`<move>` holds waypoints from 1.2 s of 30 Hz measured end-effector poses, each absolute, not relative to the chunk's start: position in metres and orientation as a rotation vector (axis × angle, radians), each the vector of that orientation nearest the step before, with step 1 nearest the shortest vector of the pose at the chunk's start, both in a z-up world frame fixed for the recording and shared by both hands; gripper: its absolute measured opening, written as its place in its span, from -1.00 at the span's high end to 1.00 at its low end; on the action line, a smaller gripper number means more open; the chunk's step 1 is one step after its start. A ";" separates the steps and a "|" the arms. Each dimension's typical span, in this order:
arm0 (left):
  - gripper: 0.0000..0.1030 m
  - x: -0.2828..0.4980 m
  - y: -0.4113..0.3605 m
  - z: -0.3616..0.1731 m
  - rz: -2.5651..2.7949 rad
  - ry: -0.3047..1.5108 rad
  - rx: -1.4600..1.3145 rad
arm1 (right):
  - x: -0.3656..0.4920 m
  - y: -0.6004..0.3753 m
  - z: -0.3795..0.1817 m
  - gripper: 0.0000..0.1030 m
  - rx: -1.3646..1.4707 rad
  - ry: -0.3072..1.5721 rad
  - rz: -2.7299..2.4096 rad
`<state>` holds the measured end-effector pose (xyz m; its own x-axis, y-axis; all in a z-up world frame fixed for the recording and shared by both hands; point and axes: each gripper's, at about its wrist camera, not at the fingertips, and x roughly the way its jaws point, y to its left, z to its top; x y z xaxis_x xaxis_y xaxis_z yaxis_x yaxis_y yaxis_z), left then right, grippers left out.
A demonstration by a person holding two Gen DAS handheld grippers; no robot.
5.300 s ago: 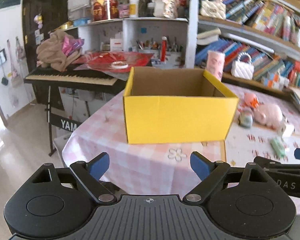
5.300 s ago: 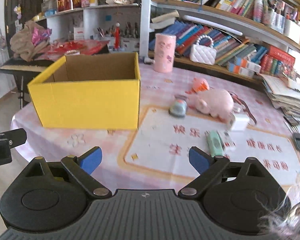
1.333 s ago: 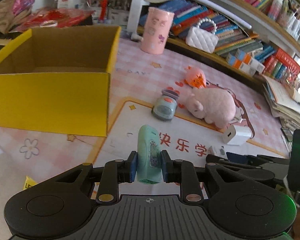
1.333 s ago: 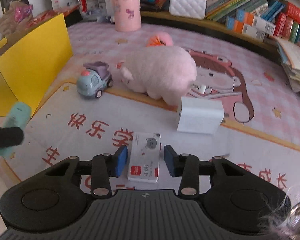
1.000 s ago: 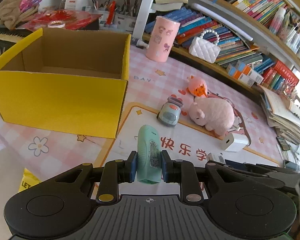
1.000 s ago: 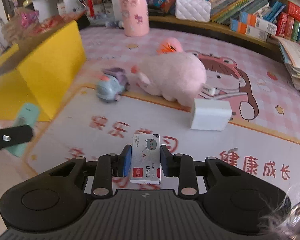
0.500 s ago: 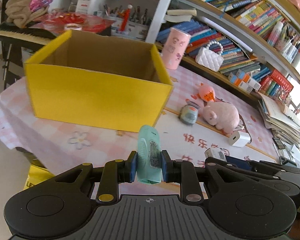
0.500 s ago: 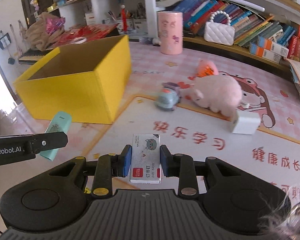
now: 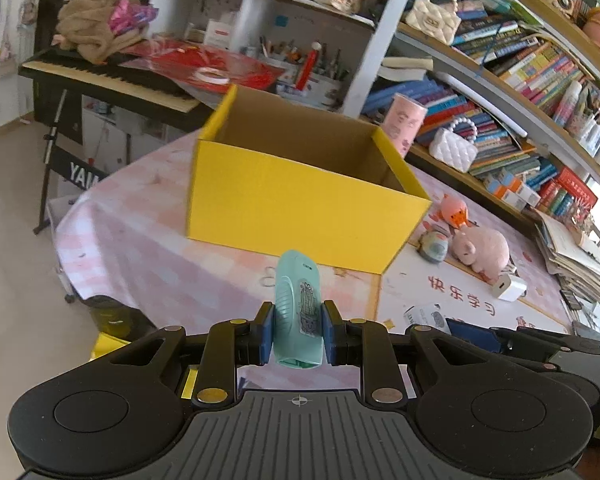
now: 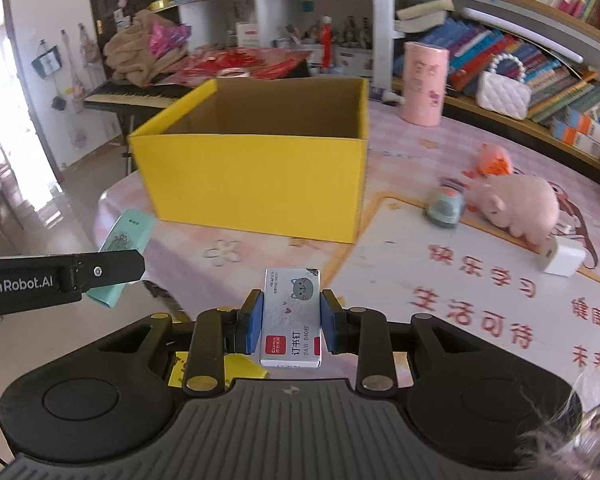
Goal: Organize objects
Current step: 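Carry the green stick and white card box over the yellow box with both tools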
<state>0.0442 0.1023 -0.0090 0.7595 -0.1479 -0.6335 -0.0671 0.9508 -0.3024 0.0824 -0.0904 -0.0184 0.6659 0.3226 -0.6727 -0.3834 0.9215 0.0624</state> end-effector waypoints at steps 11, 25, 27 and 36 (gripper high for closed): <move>0.56 0.025 0.125 -0.005 -0.071 0.674 -0.319 | 0.057 -0.060 -0.012 0.45 -0.107 0.706 0.394; 0.56 0.018 0.136 -0.001 -0.109 0.658 -0.306 | 0.048 -0.049 -0.009 0.45 -0.099 0.711 0.353; 0.56 0.021 0.138 0.000 -0.107 0.654 -0.309 | 0.049 -0.047 -0.008 0.45 -0.099 0.714 0.349; 0.56 0.046 0.135 0.017 -0.109 0.595 -0.277 | 0.066 -0.050 0.002 0.45 -0.091 0.683 0.334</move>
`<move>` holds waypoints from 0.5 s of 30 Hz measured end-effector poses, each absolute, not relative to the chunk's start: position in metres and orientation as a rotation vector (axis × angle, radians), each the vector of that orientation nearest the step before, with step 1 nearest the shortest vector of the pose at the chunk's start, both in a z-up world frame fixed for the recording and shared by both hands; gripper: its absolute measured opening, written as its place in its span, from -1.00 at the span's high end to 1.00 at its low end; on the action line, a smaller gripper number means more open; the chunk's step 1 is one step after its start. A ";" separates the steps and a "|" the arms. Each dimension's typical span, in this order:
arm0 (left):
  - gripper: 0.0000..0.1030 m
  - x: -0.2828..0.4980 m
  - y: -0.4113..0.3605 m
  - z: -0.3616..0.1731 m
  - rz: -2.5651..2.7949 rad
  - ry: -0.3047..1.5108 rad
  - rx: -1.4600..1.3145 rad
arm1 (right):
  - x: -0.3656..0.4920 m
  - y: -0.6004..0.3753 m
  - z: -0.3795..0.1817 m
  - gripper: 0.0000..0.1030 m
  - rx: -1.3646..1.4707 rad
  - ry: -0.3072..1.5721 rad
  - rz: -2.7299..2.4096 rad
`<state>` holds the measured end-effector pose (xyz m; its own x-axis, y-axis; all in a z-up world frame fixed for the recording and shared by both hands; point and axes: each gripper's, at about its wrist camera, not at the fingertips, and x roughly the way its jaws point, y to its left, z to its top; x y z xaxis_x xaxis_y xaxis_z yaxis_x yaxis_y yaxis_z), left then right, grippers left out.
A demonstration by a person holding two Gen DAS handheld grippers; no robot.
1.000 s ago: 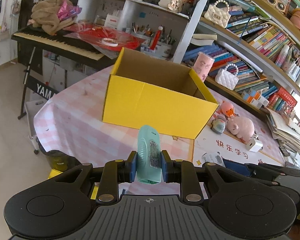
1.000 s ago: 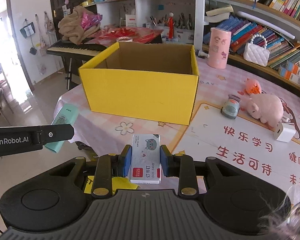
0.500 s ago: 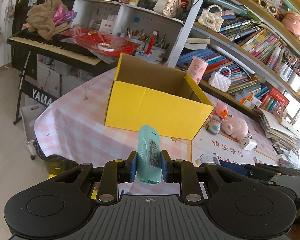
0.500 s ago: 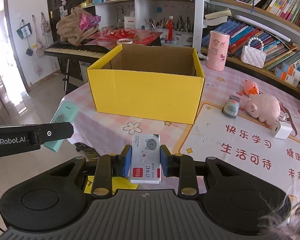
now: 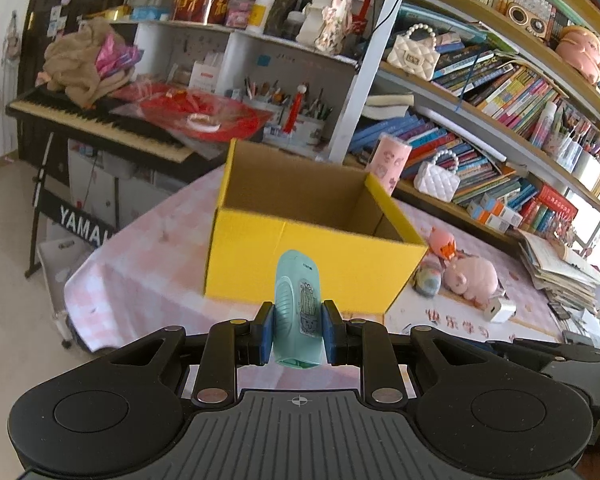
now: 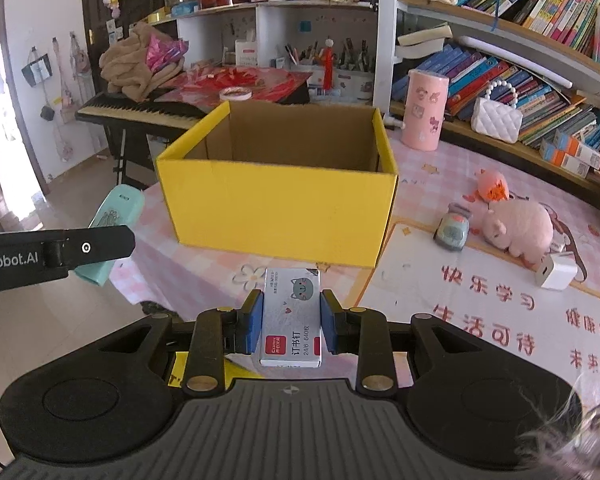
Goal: Organize objects
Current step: 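Carry the green stick and white card box over the yellow box with both tools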
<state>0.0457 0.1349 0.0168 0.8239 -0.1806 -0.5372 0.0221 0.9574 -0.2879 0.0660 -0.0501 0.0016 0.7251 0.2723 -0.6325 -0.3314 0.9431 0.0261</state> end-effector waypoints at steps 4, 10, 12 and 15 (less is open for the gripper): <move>0.56 0.065 0.130 0.027 -0.115 0.568 -0.261 | 0.087 -0.052 0.012 0.45 -0.066 0.665 0.337; 0.56 0.101 0.123 0.042 -0.095 0.524 -0.246 | 0.131 -0.052 0.034 0.45 -0.049 0.603 0.372; 0.56 0.113 0.120 0.046 -0.080 0.509 -0.235 | 0.147 -0.052 0.042 0.45 -0.052 0.573 0.386; 0.56 0.134 0.116 0.047 -0.057 0.508 -0.221 | 0.171 -0.050 0.050 0.45 -0.073 0.527 0.408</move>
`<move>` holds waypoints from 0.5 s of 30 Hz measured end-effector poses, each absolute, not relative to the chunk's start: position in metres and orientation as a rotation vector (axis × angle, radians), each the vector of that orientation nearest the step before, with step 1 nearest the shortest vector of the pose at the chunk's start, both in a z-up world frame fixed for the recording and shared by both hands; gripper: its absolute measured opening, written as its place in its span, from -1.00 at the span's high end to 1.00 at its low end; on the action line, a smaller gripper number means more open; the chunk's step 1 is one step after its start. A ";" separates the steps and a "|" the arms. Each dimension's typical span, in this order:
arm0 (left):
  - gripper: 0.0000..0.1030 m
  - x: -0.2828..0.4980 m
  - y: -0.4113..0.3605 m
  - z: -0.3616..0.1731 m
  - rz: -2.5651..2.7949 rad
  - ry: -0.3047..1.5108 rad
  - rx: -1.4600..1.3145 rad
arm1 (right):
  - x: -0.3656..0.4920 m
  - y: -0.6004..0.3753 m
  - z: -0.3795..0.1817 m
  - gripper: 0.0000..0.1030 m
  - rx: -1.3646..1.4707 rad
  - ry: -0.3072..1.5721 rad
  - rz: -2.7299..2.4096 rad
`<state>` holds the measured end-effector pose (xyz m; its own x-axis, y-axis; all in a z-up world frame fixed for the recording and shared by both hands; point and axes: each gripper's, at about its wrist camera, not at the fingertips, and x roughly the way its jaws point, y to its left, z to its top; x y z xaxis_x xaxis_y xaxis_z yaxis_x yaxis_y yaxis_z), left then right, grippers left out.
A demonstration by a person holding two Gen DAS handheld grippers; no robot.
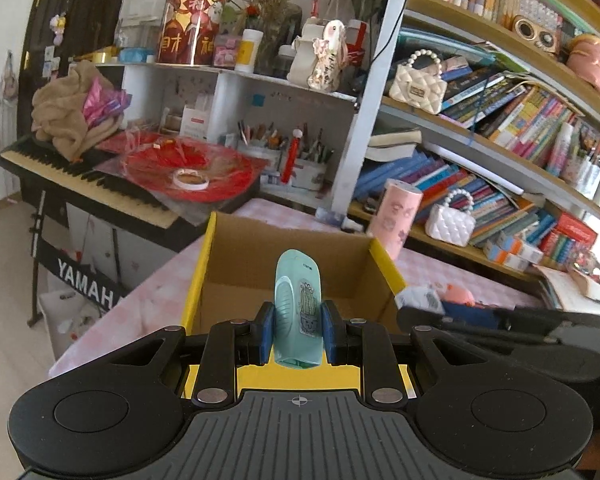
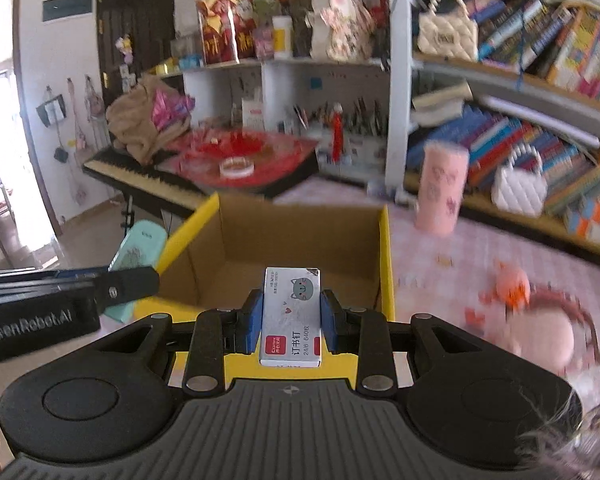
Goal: Organize objects
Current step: 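Carry the green stick and white card box over the yellow box with both tools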
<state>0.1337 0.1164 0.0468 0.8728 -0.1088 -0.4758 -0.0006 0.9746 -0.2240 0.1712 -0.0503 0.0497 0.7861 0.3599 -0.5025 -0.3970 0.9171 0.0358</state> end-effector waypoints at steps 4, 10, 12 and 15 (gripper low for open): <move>0.56 0.161 0.114 0.041 -0.024 0.539 -0.216 | 0.204 -0.049 0.051 0.45 -0.103 0.508 0.440; 0.56 0.197 0.114 0.025 0.024 0.616 -0.214 | 0.254 -0.042 0.031 0.45 -0.161 0.558 0.491; 0.56 0.209 0.114 0.019 0.040 0.652 -0.195 | 0.269 -0.038 0.021 0.45 -0.197 0.590 0.514; 0.56 0.225 0.113 0.009 0.055 0.710 -0.177 | 0.287 -0.030 0.007 0.45 -0.268 0.631 0.551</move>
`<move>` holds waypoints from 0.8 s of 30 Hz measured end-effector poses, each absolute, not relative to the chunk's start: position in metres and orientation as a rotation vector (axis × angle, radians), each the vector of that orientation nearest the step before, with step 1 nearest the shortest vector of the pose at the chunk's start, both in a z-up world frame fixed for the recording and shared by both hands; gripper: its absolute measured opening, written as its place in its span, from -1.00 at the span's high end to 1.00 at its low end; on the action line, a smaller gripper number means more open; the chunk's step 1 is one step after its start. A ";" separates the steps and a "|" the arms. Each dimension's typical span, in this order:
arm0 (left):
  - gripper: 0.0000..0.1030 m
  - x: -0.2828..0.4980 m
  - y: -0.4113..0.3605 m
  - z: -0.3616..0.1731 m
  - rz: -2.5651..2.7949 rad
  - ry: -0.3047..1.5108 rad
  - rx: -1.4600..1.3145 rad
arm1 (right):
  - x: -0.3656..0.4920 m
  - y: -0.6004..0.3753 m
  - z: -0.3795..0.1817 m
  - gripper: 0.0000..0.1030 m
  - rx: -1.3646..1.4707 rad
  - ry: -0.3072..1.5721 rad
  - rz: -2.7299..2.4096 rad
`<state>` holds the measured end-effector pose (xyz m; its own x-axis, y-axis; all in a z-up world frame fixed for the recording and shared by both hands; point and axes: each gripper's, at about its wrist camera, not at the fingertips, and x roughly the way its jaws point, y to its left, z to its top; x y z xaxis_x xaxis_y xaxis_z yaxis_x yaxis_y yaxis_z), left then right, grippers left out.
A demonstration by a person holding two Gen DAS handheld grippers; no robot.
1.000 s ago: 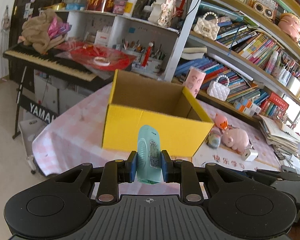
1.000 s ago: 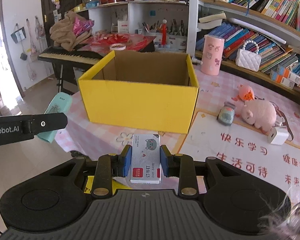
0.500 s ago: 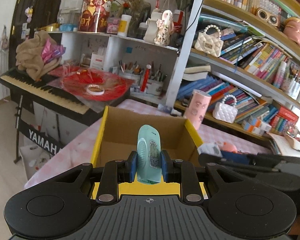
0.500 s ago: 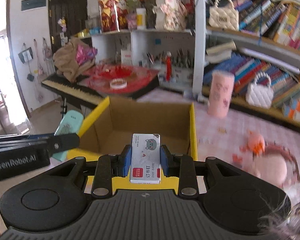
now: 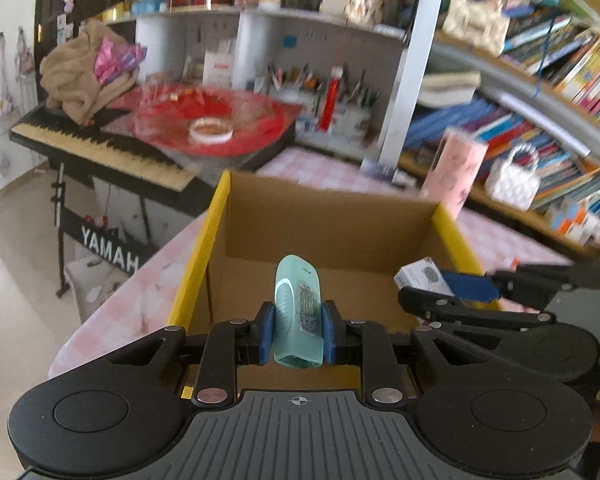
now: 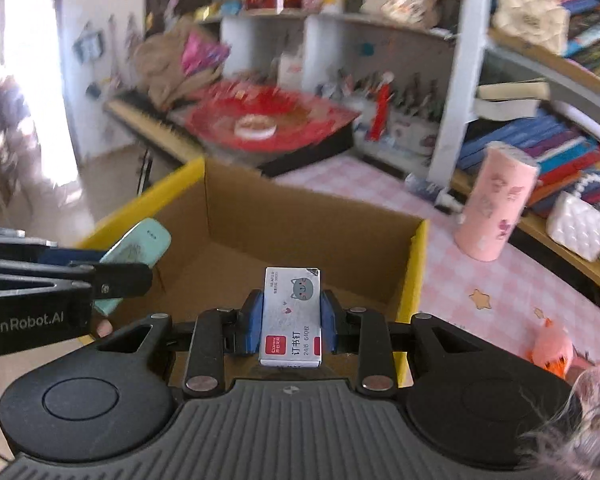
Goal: Organize objects
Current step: 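Carry the green stick and white card box over the yellow box with both tools, then open both tools to drop the green stick and card box into the box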
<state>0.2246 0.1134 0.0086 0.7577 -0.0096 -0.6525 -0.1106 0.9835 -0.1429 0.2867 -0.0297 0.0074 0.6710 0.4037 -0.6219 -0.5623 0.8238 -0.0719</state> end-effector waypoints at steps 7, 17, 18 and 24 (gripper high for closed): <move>0.56 0.240 0.110 -0.012 0.069 0.798 -0.158 | 0.307 -0.014 -0.011 0.45 -0.435 0.668 0.615; 0.56 0.246 0.100 -0.023 0.050 0.840 -0.047 | 0.322 -0.002 -0.030 0.45 -0.511 0.802 0.691; 0.56 0.247 0.100 -0.024 0.048 0.843 -0.051 | 0.323 -0.001 -0.031 0.45 -0.512 0.823 0.700; 0.56 0.249 0.101 -0.025 0.040 0.846 -0.074 | 0.328 0.001 -0.032 0.44 -0.507 0.886 0.721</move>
